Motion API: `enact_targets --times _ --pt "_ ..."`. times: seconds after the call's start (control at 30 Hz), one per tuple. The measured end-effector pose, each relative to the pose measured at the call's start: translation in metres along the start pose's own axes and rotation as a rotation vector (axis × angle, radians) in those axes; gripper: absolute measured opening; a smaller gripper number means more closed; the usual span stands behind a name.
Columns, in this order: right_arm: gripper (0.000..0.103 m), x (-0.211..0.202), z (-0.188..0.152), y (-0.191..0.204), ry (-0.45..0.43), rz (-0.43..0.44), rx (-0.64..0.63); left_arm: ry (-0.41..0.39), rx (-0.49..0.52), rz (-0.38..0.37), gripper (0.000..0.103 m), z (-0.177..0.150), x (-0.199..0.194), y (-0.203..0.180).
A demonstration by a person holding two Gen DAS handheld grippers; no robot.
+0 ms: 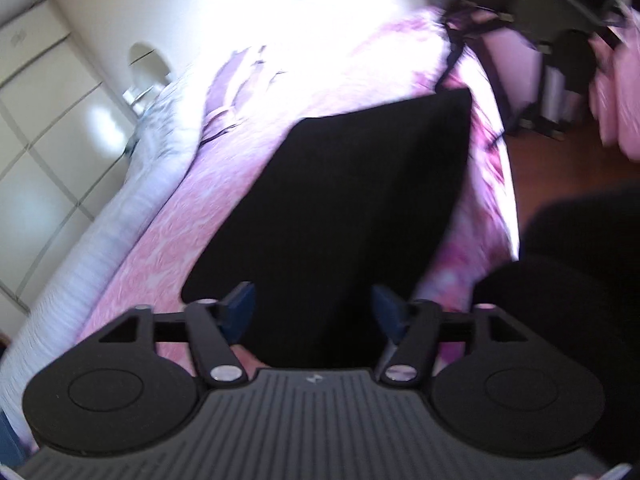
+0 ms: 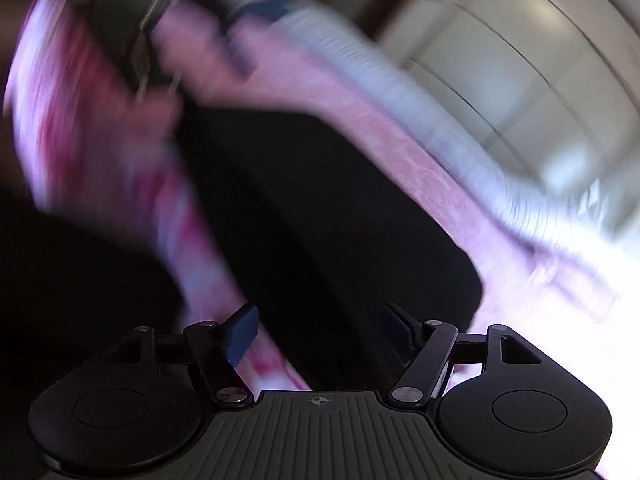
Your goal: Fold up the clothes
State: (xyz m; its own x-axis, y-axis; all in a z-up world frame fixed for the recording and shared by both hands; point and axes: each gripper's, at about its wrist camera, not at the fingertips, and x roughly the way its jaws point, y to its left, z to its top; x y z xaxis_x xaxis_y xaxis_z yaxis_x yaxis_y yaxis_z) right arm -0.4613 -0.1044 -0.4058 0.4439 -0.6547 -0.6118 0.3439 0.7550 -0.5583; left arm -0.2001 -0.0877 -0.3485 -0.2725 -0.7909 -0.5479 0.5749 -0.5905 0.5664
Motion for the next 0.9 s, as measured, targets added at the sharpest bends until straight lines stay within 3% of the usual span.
enact_targets --times 0.17,0.2,0.23,0.27,0.37,0.43,0.53,0.63,0.7,0.77,0.9 --pt "0.068 0.018 -0.006 0.002 0.083 -0.027 -0.117 0.003 0.127 -0.003 0.072 0.005 0.018 -0.032" --pt "0.061 0.022 -0.007 0.003 0.099 -0.032 -0.141 0.008 0.146 -0.006 0.072 0.006 0.023 -0.036" --pt "0.035 0.026 -0.009 0.003 0.116 -0.038 -0.164 0.011 0.164 -0.002 0.072 0.007 0.028 -0.039" --pt "0.026 0.029 -0.010 0.004 0.132 -0.043 -0.188 0.014 0.180 0.002 0.072 0.008 0.034 -0.042" --pt "0.018 0.024 -0.007 -0.004 0.128 -0.070 -0.195 0.014 0.207 0.034 0.072 0.017 0.046 -0.047" --pt "0.017 0.013 -0.002 -0.011 0.091 -0.090 -0.168 0.021 0.184 0.050 0.069 0.022 0.056 -0.043" --pt "0.017 0.008 -0.001 -0.012 0.067 -0.096 -0.136 0.077 0.165 0.022 0.042 0.025 0.071 -0.035" --pt "0.019 0.015 -0.010 0.002 0.061 -0.110 -0.138 0.084 0.183 0.007 0.028 0.024 0.071 -0.036" --pt "0.027 0.020 -0.014 0.013 0.049 -0.131 -0.146 0.082 0.157 -0.003 0.026 0.026 0.070 -0.032" --pt "0.042 0.029 -0.012 0.018 0.016 -0.148 -0.136 0.081 0.108 -0.020 0.025 0.028 0.069 -0.023" --pt "0.050 0.047 -0.010 0.027 -0.033 -0.189 -0.139 0.083 0.095 -0.039 0.025 0.032 0.067 -0.015"
